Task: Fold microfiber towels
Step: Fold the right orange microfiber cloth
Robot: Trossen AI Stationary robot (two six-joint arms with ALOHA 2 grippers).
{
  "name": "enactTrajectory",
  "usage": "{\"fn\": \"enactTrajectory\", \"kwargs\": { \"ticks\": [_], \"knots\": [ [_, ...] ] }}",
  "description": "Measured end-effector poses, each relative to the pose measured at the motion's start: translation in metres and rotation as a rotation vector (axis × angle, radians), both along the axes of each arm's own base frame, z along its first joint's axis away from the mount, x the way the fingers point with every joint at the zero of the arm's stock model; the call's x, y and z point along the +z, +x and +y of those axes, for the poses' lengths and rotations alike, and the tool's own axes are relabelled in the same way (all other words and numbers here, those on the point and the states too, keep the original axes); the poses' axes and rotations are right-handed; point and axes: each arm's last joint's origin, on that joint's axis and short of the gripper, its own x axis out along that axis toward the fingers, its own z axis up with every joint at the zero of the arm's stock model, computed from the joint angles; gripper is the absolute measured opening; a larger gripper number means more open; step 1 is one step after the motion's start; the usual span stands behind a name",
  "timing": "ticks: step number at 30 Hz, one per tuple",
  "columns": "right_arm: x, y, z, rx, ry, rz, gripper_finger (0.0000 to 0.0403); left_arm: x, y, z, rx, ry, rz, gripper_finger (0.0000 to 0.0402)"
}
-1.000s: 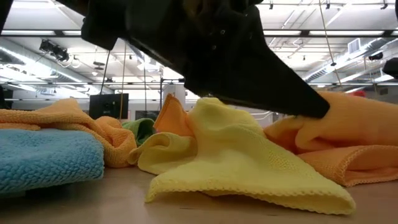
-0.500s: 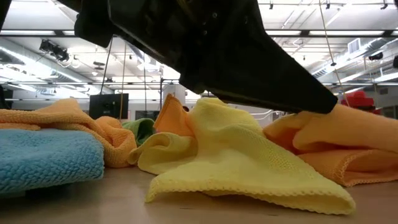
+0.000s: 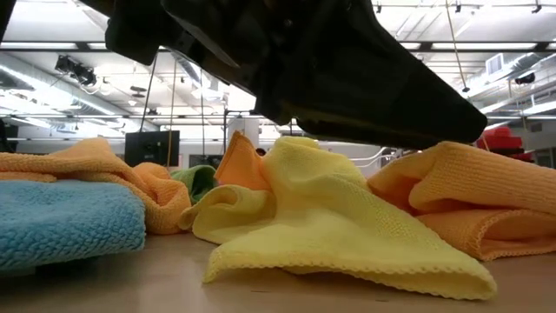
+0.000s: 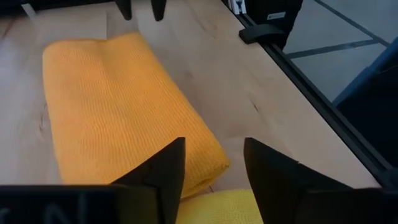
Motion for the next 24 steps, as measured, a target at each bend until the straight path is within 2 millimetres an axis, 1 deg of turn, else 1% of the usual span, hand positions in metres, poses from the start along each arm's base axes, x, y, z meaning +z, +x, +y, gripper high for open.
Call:
{"fn": "enactTrajectory", "kwargs": {
  "ticks": [6,10,13,16,19,24],
  "knots": [
    [-0.017,-0.014,-0.003,0.028,-0.017,-0.097,0.0145,0.004,0.001,-0.001,0.026,0.004,-0.047,0.0180],
    [-0.030,-0.013,-0.001,0.026,-0.031,-0.094,0.0145,0.003,0.001,-0.001,0.044,0.031,-0.051,0.0193],
    [-0.045,-0.010,0.005,0.042,-0.094,-0.065,0.0145,0.002,0.000,-0.001,0.055,0.015,-0.032,0.0199],
    [-0.055,-0.008,0.008,0.048,-0.165,-0.056,0.0145,0.003,0.000,-0.001,0.059,0.007,-0.034,0.0201],
    [-0.057,-0.007,0.010,0.036,-0.223,-0.038,0.0145,0.002,0.000,-0.001,0.058,0.010,-0.028,0.0196],
    [-0.056,-0.009,0.007,0.006,-0.258,-0.014,0.0140,0.002,0.000,-0.001,0.058,0.011,-0.028,0.0186]
  ]
}}
